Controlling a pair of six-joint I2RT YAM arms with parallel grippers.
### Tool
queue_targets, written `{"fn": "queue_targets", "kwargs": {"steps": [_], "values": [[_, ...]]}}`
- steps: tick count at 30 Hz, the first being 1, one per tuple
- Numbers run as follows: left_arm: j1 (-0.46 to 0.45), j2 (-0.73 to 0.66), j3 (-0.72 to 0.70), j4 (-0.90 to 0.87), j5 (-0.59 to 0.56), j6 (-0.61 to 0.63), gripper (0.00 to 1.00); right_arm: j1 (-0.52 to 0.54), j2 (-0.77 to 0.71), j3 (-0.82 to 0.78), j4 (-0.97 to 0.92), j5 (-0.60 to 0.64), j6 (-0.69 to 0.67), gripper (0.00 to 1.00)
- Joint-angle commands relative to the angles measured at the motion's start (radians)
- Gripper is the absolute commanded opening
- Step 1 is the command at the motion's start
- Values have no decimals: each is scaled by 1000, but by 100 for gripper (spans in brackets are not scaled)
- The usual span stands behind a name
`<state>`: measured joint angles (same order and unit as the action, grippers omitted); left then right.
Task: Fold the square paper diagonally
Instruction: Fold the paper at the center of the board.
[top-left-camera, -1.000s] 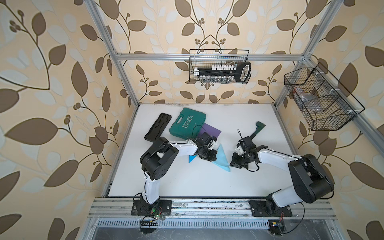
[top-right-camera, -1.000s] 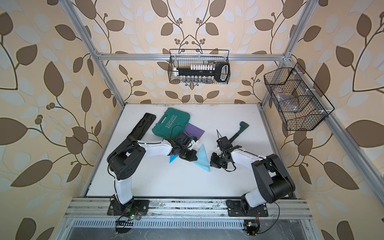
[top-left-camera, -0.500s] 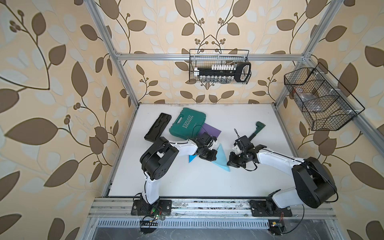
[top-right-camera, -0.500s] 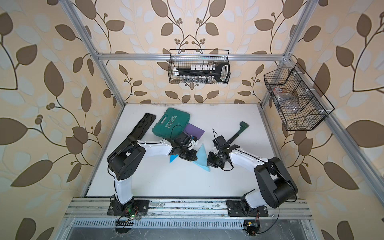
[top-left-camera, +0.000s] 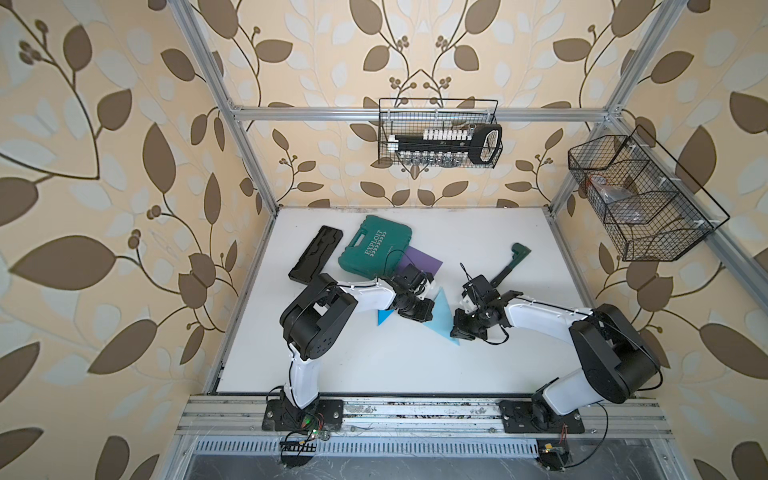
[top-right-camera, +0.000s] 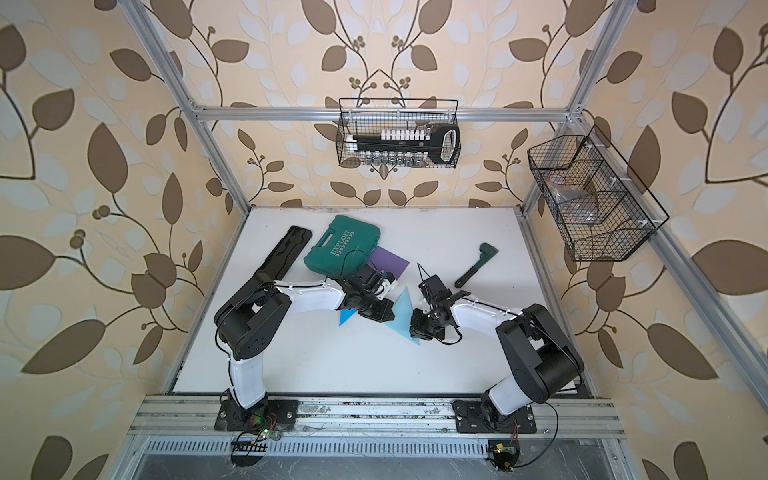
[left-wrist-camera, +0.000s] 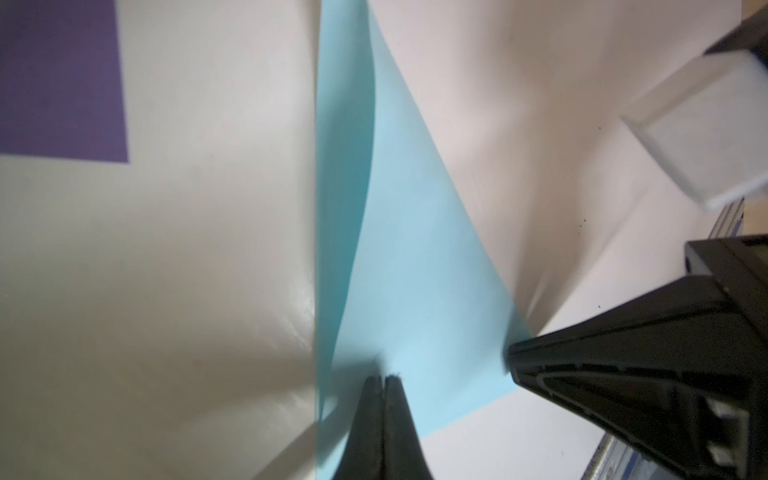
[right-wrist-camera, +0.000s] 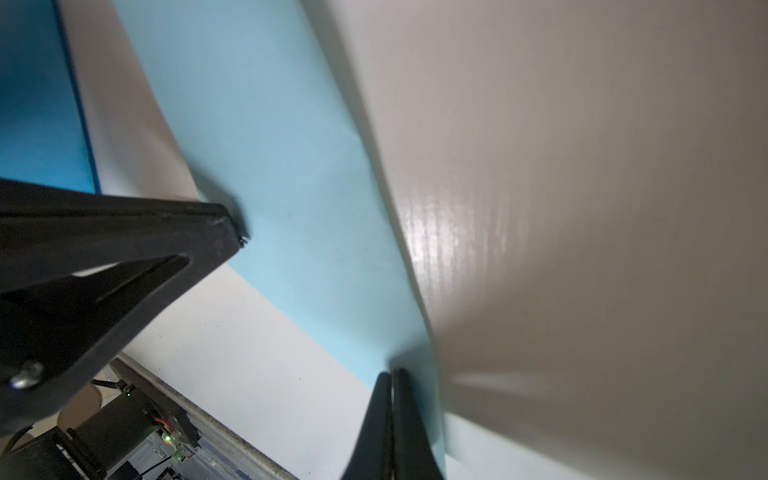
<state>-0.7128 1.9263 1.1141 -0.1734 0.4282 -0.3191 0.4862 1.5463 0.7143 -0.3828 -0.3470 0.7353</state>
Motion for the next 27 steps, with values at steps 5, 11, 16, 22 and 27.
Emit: {"fn": "queue_targets", "kwargs": {"steps": [5,11,16,22,27], "values": [[9,54,-25,-131,-121,20,0,-39,20,-47,-87,50,-70,0],[10,61,-17,-138,-128,20,0,-54,-15,-65,-129,65,-98,0],[10,57,-19,-142,-138,20,0,-62,-18,-80,-136,61,-108,0],[11,56,-21,-142,-142,20,0,-61,-53,-92,-159,70,-106,0],[12,54,-22,-141,-141,21,0,-62,-94,-92,-185,82,-106,0]]}}
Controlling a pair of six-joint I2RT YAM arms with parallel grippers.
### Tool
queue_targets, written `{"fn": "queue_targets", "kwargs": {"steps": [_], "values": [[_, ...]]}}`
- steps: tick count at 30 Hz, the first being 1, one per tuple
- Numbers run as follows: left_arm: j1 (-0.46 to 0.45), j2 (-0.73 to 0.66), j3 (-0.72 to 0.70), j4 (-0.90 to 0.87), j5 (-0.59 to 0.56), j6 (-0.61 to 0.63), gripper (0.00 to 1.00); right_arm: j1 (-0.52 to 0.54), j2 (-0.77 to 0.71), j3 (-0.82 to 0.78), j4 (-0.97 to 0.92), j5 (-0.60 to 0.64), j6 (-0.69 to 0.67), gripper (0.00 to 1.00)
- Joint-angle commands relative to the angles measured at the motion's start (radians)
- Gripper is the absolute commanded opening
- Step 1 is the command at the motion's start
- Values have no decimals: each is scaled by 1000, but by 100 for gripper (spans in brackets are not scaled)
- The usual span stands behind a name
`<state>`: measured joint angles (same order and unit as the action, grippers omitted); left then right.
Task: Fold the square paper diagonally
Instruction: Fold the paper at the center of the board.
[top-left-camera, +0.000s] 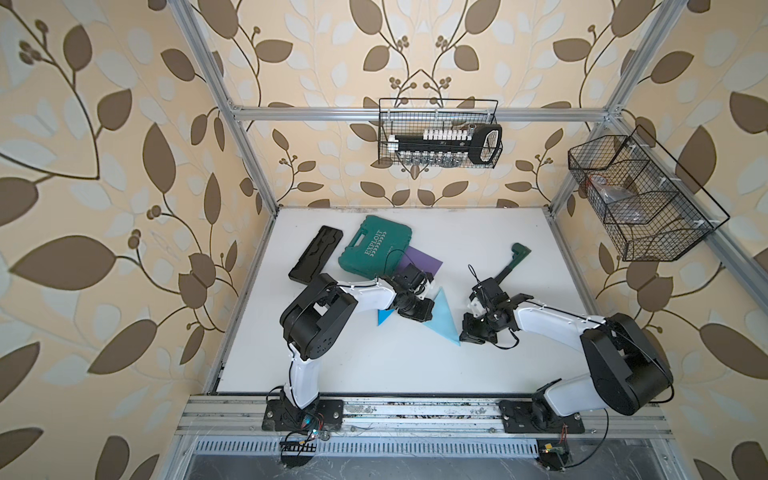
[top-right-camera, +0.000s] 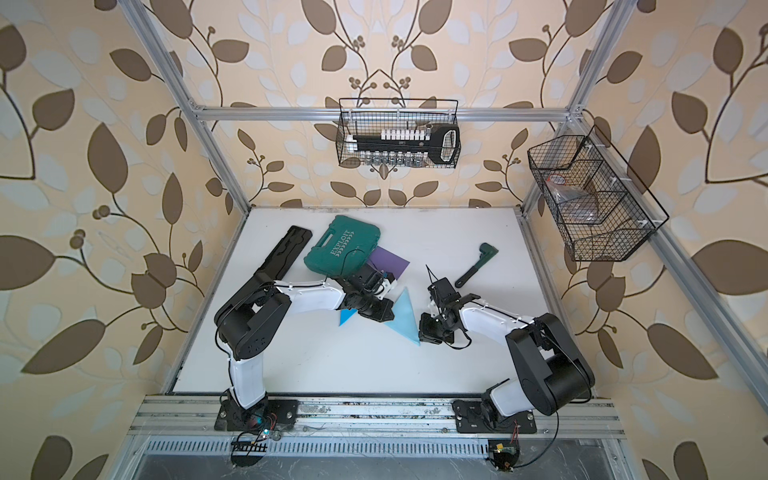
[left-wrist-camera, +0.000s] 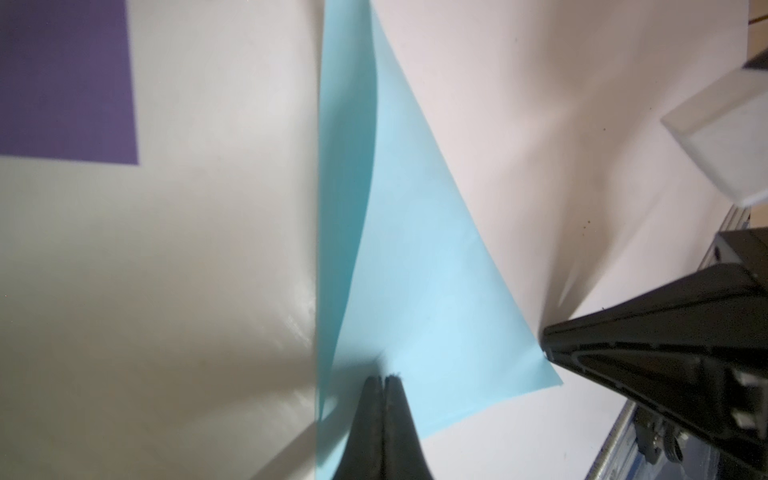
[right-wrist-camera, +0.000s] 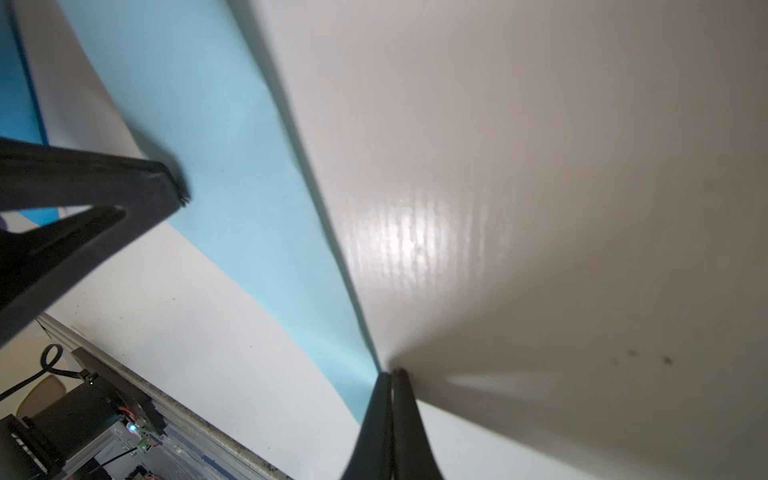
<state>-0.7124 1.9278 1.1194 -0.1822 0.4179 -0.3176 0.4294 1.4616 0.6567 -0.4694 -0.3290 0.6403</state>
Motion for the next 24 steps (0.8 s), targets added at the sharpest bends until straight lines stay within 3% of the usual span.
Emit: {"fn": "queue_targets", "kwargs": {"steps": [1,10,24], "values": [[11,53,-28,-134,-132,20,0,-5,-15,-34,-103,65,-12,0],[11,54,-25,-132,-124,21,0,-2,-112,21,-83,6,5,0],[11,47,-26,-135,-128,27,0,82,38,93,-32,19,2,0]]}}
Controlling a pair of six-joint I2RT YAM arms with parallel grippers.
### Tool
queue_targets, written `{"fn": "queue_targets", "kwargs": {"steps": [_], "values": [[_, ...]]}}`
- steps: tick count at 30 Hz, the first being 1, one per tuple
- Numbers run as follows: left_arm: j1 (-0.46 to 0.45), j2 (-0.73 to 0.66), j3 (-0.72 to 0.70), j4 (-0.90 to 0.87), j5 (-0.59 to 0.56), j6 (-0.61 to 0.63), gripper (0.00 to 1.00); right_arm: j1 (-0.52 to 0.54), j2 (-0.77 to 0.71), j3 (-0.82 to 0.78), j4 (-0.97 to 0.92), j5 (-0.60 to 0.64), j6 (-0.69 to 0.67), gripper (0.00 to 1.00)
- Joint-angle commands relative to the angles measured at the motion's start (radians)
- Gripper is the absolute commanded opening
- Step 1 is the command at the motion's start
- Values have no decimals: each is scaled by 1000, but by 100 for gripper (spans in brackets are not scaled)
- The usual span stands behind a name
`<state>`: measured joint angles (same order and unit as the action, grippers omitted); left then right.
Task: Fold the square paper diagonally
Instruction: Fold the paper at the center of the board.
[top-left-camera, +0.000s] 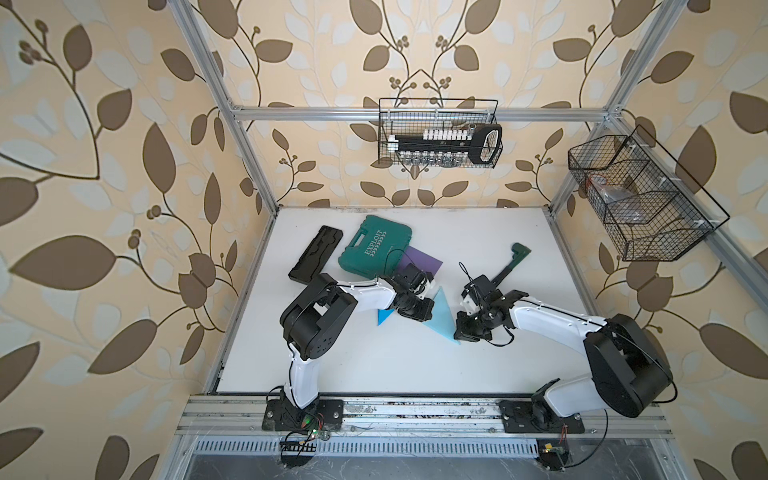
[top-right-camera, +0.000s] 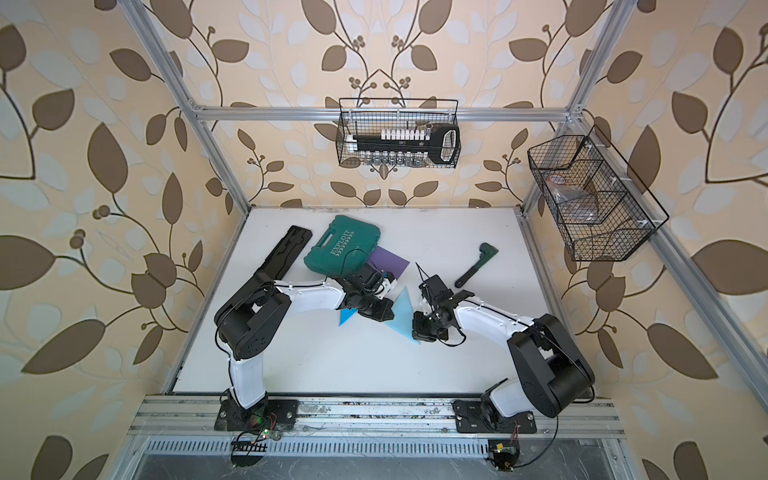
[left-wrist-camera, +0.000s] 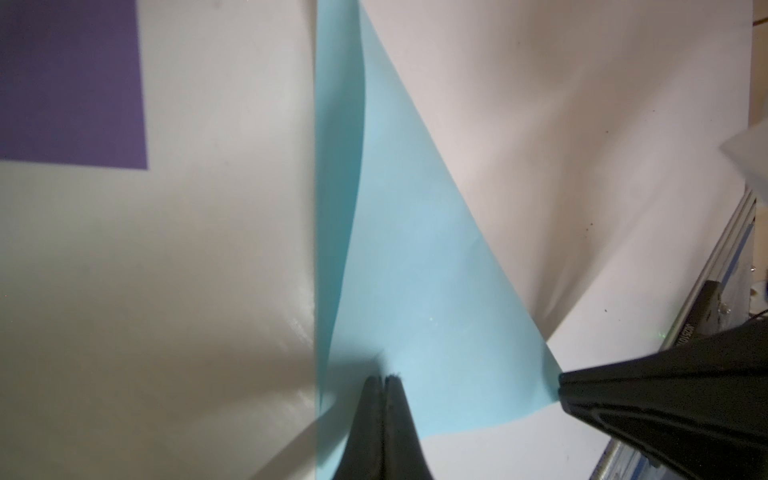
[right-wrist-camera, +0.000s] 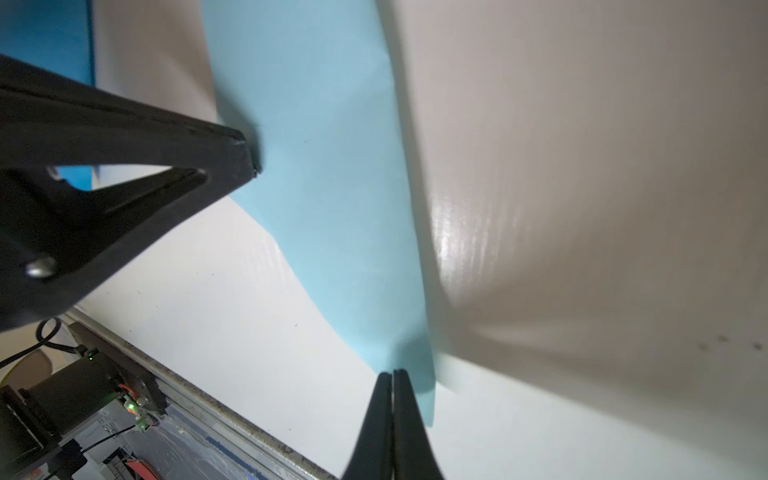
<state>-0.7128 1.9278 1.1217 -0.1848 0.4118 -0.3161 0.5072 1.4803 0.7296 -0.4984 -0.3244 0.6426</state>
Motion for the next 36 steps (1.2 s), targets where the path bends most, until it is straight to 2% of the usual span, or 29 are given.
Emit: {"fn": "queue_targets", "kwargs": {"steps": [1,10,26,36], "values": [[12,46,-28,-132,-123,26,0,4,25,18,-6,18,-3,0],[12,41,-28,-137,-129,29,0,5,39,-27,-63,79,1,0],[12,34,-34,-141,-143,33,0,-12,-16,-82,-119,106,-31,0],[11,19,-40,-131,-147,39,0,-35,-81,21,-129,76,-29,0]]}}
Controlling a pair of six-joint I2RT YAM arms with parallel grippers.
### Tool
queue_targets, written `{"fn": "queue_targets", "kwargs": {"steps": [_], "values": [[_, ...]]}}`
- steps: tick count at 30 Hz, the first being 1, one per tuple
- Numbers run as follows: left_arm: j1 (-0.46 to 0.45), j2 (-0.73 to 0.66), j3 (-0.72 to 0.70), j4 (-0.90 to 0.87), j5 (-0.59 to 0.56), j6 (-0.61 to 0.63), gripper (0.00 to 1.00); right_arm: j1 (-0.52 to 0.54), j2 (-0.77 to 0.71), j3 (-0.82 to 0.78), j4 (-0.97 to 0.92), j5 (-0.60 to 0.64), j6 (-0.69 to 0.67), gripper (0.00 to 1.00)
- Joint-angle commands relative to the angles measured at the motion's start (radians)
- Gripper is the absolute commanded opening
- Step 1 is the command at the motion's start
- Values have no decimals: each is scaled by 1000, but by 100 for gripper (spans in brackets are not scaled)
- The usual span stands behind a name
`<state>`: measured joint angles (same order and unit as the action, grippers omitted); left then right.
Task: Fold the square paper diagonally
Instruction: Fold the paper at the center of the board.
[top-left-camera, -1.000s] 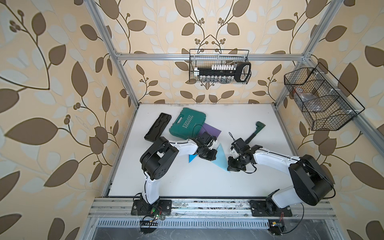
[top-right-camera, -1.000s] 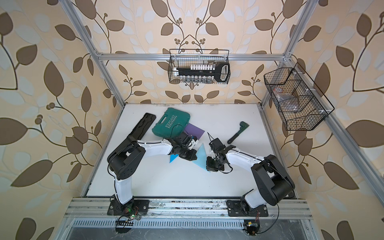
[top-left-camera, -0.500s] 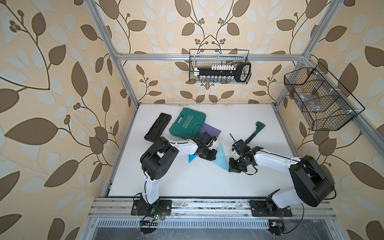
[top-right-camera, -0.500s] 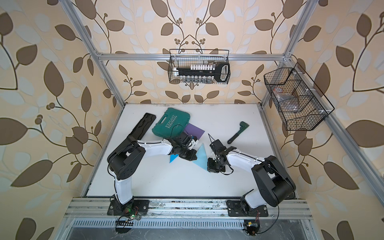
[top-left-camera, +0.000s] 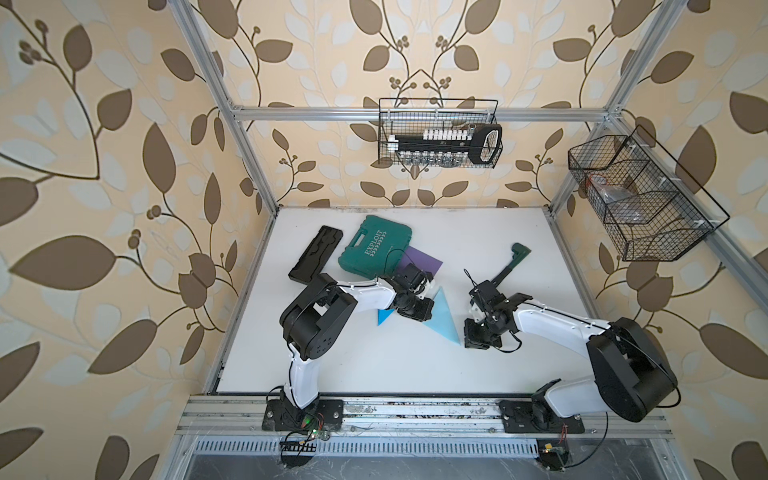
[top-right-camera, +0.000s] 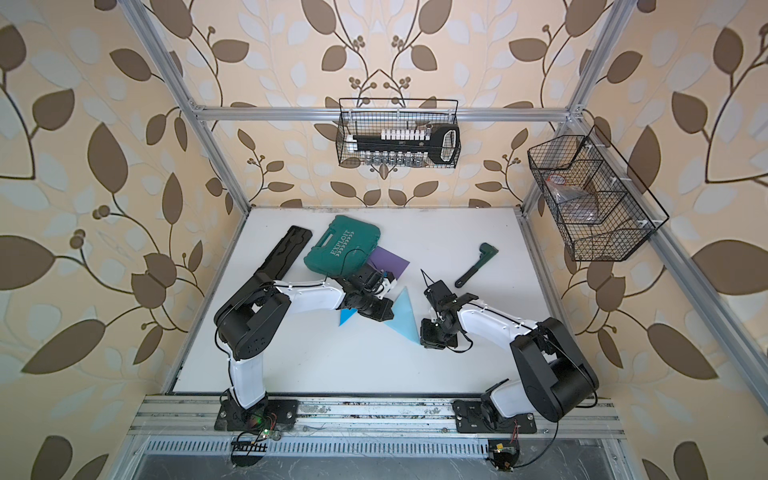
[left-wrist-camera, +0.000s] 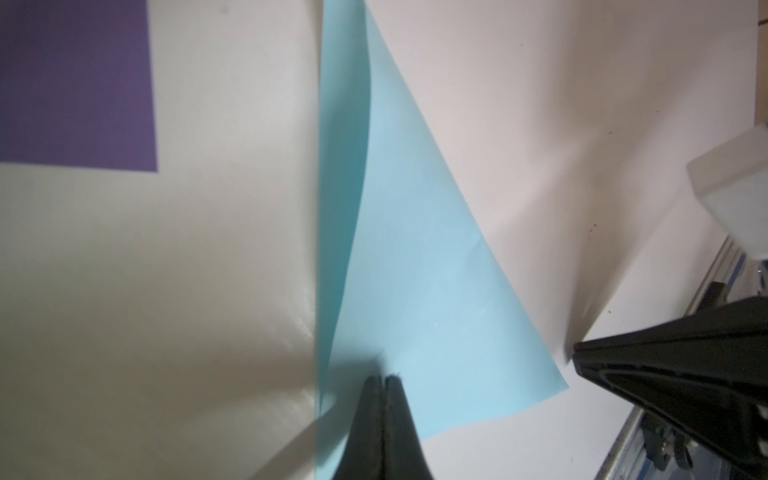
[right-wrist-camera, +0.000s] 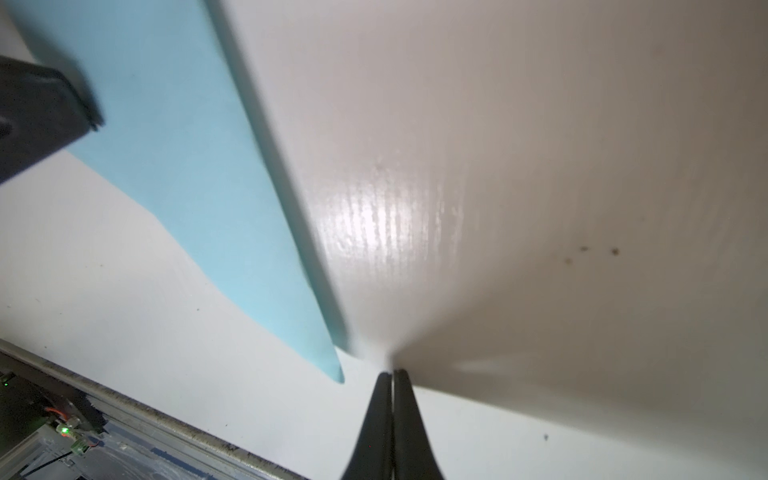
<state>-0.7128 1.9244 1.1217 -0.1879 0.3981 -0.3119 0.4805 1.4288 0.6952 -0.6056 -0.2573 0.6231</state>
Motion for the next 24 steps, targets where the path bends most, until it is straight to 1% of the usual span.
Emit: {"fn": "queue_targets", "kwargs": {"steps": [1,8,12,20,24], "values": [[11,18,-43,-124,-135,36,0,-11,-33,70,-17,7,-12,0],[9,-13,-59,-101,-113,39,0,-34,30,144,70,-49,12,0],[7,-43,-82,-67,-79,31,0,-34,72,149,128,-75,58,0],[6,-69,-106,2,2,-16,0,-33,125,159,181,-92,94,0],[-7,-65,-101,5,1,-36,0,-33,132,166,182,-97,92,0]]}}
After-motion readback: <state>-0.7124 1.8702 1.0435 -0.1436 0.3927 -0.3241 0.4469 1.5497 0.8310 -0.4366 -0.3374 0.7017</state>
